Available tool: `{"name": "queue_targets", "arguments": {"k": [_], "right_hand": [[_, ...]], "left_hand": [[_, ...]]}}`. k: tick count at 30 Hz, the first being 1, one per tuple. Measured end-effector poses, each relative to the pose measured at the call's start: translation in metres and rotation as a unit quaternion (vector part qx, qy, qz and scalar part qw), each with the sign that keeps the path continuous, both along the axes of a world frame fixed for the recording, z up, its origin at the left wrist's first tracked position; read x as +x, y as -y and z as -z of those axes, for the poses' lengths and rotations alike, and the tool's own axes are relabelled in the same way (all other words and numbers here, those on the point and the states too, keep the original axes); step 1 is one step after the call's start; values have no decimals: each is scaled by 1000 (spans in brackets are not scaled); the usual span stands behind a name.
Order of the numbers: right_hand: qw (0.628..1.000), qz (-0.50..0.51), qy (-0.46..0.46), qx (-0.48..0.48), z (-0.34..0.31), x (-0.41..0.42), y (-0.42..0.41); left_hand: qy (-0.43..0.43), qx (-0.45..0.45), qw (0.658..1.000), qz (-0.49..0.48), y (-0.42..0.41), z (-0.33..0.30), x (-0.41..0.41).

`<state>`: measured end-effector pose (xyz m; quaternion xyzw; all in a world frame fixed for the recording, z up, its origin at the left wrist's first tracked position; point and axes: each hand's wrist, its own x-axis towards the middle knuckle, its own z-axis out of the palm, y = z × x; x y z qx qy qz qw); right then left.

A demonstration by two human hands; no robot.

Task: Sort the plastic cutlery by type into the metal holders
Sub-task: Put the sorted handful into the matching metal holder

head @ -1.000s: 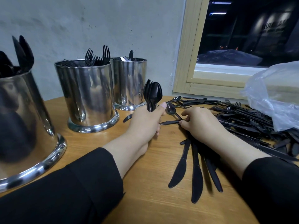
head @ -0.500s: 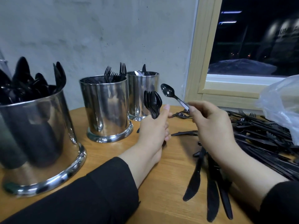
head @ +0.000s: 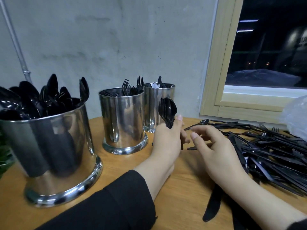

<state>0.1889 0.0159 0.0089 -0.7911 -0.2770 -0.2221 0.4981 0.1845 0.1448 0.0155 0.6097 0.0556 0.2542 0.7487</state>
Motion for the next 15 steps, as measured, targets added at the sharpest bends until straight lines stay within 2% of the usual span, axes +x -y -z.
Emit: {"name": "queue_targets", "arguments": {"k": [4,7,15], "right_hand": [[999,8,-27,31,-6,1,3],[999,-10,-48,6,-8,3,6],[997,11,-78,18,-13,7,12]], "left_hand": [[-31,124,990,66,-4,6,-3],[-84,192,967,145,0,10,-7],[-114,369,910,149,8,5,-9]]}}
